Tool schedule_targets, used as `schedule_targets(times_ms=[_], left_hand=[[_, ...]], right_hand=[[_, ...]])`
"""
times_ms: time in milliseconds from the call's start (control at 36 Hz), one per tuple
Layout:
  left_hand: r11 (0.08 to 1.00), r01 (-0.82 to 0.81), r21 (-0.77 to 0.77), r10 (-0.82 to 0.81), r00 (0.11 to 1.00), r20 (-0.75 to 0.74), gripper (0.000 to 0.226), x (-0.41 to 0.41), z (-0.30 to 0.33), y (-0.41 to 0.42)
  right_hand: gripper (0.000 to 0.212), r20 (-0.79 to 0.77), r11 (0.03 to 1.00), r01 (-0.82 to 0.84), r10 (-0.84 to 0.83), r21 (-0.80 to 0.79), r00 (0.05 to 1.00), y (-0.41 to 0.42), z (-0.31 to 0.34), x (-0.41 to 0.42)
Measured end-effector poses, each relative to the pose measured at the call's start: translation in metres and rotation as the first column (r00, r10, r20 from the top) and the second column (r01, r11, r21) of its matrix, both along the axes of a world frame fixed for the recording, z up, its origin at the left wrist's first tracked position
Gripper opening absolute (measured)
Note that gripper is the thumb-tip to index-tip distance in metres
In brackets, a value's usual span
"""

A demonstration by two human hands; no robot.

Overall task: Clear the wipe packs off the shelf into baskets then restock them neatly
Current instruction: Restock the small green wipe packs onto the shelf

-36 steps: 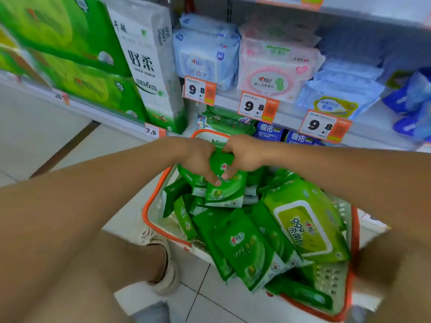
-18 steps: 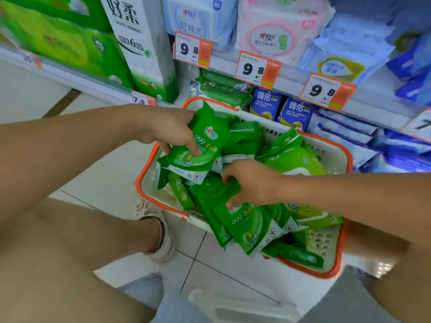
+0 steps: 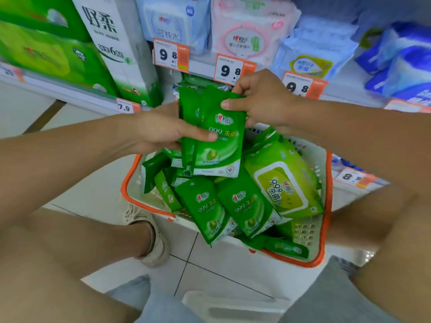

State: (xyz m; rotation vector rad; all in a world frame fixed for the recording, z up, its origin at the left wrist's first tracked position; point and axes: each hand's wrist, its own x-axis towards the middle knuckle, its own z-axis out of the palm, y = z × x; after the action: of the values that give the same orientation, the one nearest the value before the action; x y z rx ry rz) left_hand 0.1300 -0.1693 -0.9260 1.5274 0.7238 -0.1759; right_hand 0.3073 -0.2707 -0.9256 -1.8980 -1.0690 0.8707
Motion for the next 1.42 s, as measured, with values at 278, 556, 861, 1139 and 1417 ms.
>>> schedule_targets(times_ms=[278, 556, 861, 1139, 1417], left_hand=[[0.925, -0.176, 0.337, 0.205, 0.978, -0.05, 0.05, 0.003, -0.008, 0.03], [0.955, -0.168, 0.243, 0.189, 0.979, -0.069, 0.052, 0.0, -0.009, 0.035], [0.931, -0.339, -0.131, 0.36, 0.91, 0.205, 0.045, 0.034, 0.048, 0.054], [0.949, -0.228, -0.216, 0.302, 0.854, 0.424, 0.064, 0.07, 0.088, 0.022], [0.917, -0.391, -0.082, 0.371, 0.757, 0.538, 0.091, 0.088, 0.091, 0.015]], right_hand=[[0.072, 0.578, 0.836, -0.397, 0.549, -0.38, 0.603, -0.032, -0.052, -0.016], [0.058, 0.254, 0.443, -0.644, 0.894, -0.624, 0.37, -0.03, -0.053, -0.032], [0.021, -0.287, 0.953, -0.202, 0.263, 0.225, 0.921, 0.014, 0.077, 0.052], [0.013, -0.328, 0.802, 0.332, -0.181, 0.497, 0.927, 0.044, 0.092, 0.047], [0.046, -0.503, 0.741, 0.516, -0.278, 0.43, 0.819, 0.039, 0.111, 0.026]])
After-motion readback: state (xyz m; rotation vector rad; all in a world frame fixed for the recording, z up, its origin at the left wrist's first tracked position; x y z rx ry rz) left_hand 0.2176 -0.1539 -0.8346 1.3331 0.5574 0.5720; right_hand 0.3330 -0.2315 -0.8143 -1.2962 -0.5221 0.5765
